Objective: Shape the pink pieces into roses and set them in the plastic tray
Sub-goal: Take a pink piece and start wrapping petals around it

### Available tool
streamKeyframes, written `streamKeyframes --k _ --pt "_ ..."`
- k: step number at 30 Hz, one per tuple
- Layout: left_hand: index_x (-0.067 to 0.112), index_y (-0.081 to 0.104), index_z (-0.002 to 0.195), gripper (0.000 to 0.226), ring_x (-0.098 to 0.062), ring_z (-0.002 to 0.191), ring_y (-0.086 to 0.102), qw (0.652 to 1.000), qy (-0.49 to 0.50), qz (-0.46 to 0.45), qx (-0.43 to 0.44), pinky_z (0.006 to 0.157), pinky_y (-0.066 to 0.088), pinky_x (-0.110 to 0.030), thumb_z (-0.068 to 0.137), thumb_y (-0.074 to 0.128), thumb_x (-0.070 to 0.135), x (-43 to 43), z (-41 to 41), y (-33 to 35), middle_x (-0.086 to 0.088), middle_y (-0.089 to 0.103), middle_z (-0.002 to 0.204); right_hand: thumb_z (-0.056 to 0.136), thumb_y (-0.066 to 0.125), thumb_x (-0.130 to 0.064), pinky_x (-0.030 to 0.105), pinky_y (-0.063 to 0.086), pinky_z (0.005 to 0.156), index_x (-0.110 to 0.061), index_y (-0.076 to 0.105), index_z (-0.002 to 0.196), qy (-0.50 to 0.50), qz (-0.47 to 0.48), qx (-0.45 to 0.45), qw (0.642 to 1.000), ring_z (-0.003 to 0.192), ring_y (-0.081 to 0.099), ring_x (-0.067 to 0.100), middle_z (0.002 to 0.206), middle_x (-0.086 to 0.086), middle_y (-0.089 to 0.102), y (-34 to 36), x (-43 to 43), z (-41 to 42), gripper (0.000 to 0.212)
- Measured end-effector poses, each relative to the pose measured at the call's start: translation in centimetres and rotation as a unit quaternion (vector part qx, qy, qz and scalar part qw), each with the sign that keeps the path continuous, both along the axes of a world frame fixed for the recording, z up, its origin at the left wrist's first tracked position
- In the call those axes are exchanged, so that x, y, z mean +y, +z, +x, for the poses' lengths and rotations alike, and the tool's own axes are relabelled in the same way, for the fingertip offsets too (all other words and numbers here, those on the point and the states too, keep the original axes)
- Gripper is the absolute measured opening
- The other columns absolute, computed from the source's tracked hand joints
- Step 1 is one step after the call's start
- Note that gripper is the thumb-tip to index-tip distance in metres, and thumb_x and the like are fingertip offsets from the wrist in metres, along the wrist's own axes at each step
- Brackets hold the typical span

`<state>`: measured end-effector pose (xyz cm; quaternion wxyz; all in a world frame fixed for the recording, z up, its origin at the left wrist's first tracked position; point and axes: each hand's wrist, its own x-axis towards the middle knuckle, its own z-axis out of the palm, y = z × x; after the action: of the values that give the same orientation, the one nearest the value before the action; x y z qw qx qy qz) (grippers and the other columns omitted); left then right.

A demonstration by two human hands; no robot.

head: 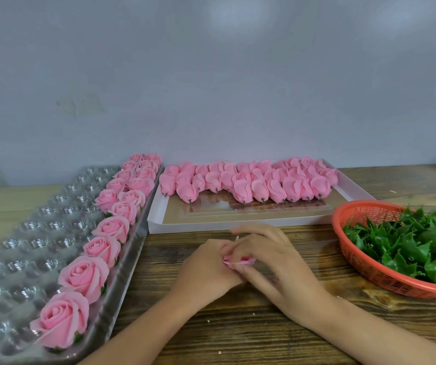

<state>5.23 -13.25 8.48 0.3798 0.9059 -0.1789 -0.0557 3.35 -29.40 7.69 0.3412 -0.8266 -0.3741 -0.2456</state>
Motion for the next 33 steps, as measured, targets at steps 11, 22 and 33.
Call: streamKeyframes --k 11,22,33 --pt "0.044 0.057 0.073 0.02 0.008 0.069 0.055 0.996 0.06 0.042 -0.05 0.057 0.037 -0.014 0.078 0.052 0.063 -0.5 -0.8 -0.5 0.025 0.06 0.068 0.095 0.058 -0.03 0.012 0.031 0.091 -0.02 0.061 0.091 -0.051 0.0 -0.007 0.999 0.092 0.047 -0.002 0.094 -0.02 0.055 0.5 0.7 -0.5 0.012" --pt "0.038 0.057 0.086 0.009 0.001 0.074 0.058 0.992 0.055 -0.003 -0.11 0.061 0.041 -0.018 0.082 0.061 0.045 -0.6 -1.1 -0.9 0.018 0.064 0.077 0.086 0.06 -0.039 0.012 0.04 0.089 -0.038 0.046 0.117 -0.054 0.127 0.123 0.983 0.113 0.054 0.006 0.116 -0.02 0.054 -0.1 0.8 -0.4 0.034" --pt "0.031 0.065 0.103 0.026 0.004 0.054 0.056 0.953 0.067 -0.295 0.015 0.048 0.04 -0.01 0.08 0.073 0.023 0.1 -0.5 -0.6 0.019 0.063 0.064 0.088 0.07 -0.005 0.027 0.05 0.089 -0.024 0.054 0.116 0.004 0.205 0.207 0.957 0.117 0.06 0.015 0.122 -0.014 0.06 -0.1 0.2 0.5 0.037"
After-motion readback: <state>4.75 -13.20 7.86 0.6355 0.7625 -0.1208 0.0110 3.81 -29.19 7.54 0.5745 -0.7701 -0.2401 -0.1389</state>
